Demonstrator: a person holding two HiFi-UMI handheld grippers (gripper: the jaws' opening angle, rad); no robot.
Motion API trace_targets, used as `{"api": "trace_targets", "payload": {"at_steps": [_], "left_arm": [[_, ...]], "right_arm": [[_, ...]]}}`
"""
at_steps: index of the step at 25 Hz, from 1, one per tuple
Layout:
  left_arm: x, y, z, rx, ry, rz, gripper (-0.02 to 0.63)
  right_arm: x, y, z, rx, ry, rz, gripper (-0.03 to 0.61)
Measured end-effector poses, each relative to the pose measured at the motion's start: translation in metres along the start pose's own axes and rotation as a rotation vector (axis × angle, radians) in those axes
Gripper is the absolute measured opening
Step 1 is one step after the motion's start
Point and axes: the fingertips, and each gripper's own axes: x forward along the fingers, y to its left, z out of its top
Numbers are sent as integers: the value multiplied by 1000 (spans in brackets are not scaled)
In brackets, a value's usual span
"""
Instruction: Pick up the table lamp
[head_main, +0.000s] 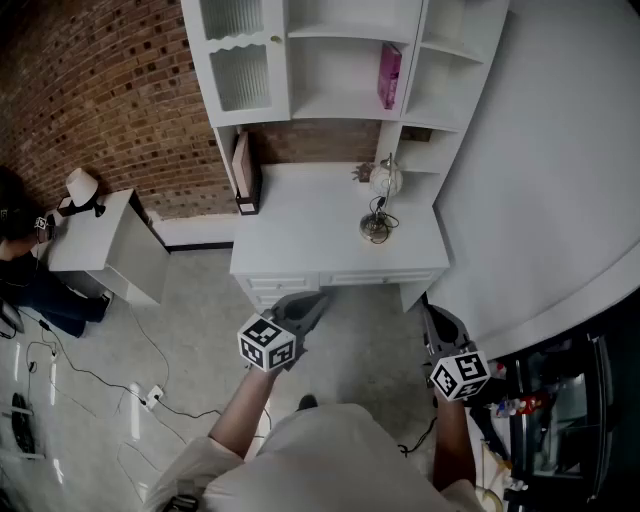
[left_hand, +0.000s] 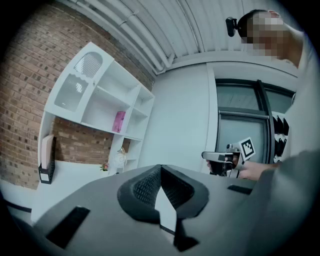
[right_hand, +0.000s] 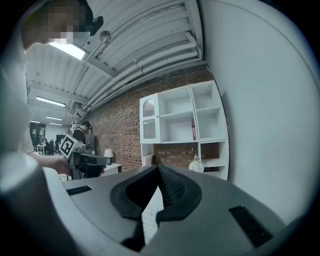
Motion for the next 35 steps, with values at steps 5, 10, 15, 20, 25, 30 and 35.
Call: {"api": "trace_targets", "payload": {"at_steps": [5,10,15,20,25,30,35], "left_arm": [[3,-1,3,-6,-11,0,15],[7,-4,4,-8,-13,-3,15],[9,-7,1,-12,-10,-5,15],[8,-7,2,-30,-18,-9,15],[5,-3,-3,-46,-13,-4,35],[5,0,-6,-70,-8,-15,61],[4,1,-7,-87,-9,-39,80]], "right_arm": [[-1,2,3,-12,-4,20,11],[-2,1,4,-15,-7,25,11],[-3,-2,3,0,-11,16,11],[-3,1,2,-13,1,6,12],[-2,5,-1,-13,6,6,38],[-2,11,-2,-8,11,9,66],[-1,13,-4,1,19,-3,104]]}}
